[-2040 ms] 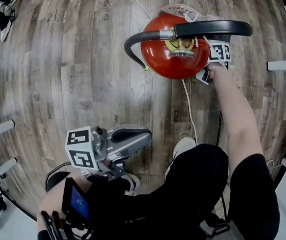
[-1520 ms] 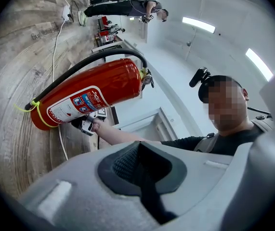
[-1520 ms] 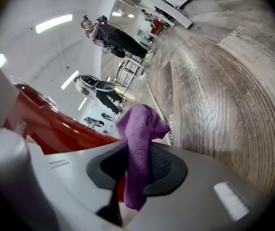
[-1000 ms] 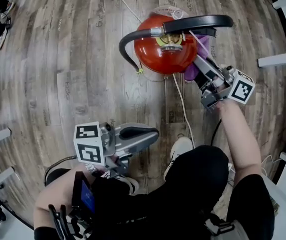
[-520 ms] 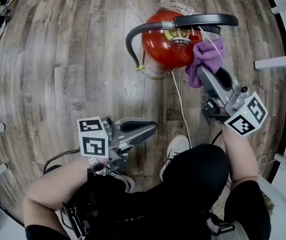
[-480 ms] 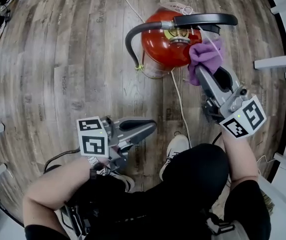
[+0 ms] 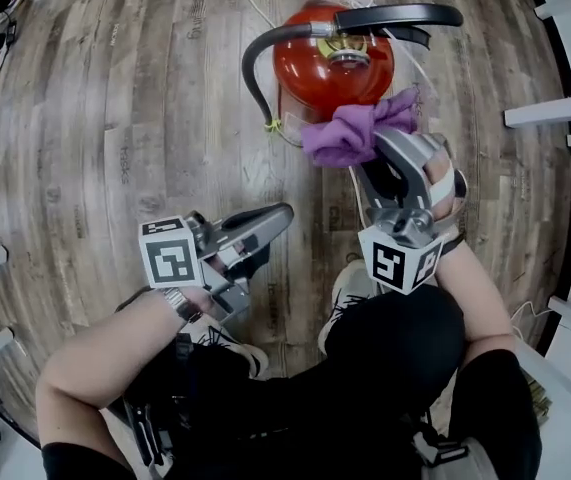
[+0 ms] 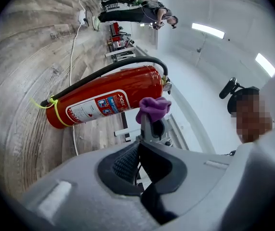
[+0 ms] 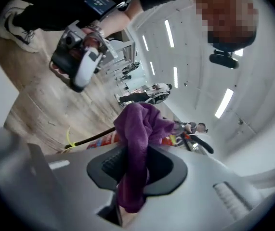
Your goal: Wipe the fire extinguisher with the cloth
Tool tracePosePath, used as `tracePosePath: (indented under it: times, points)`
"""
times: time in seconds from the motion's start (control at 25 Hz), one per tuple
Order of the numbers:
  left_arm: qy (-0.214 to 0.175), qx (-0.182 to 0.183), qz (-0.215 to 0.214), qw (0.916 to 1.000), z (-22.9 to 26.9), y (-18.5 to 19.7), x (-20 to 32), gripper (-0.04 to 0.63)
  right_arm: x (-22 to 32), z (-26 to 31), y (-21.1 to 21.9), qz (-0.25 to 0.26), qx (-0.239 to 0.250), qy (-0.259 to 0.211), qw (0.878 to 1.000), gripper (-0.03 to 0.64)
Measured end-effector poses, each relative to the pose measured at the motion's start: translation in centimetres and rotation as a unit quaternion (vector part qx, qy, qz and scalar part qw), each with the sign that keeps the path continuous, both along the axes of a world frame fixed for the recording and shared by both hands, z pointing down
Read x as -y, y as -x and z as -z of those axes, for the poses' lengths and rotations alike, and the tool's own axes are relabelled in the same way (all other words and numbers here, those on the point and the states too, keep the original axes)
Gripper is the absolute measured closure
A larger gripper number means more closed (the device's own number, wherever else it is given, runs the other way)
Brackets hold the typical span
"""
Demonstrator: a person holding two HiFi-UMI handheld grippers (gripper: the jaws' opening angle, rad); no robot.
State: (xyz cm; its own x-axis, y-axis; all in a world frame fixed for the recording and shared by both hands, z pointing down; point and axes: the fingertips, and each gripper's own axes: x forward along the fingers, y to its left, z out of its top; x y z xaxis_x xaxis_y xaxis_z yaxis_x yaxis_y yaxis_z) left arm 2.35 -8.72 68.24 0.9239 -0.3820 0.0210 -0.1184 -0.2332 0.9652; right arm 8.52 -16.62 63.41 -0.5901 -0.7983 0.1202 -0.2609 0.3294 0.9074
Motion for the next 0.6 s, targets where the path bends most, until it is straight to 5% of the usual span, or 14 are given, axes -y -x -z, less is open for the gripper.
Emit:
tracePosePath:
  times: [0.32, 0.6]
  points:
    - [-0.007, 0.035, 0.034, 0.9988, -1.3, 1.9, 1.3, 0.597, -1.5, -14.2, 4.0, 0.028, -0.099, 0.103, 0.989, 0.531]
    - [0.01, 0.049, 0.057, 0.9971, -2.2, 4.5, 0.1, 0.597, -1.8, -27.6, 5.1, 0.009, -0.211, 0.221, 0.952, 0.531]
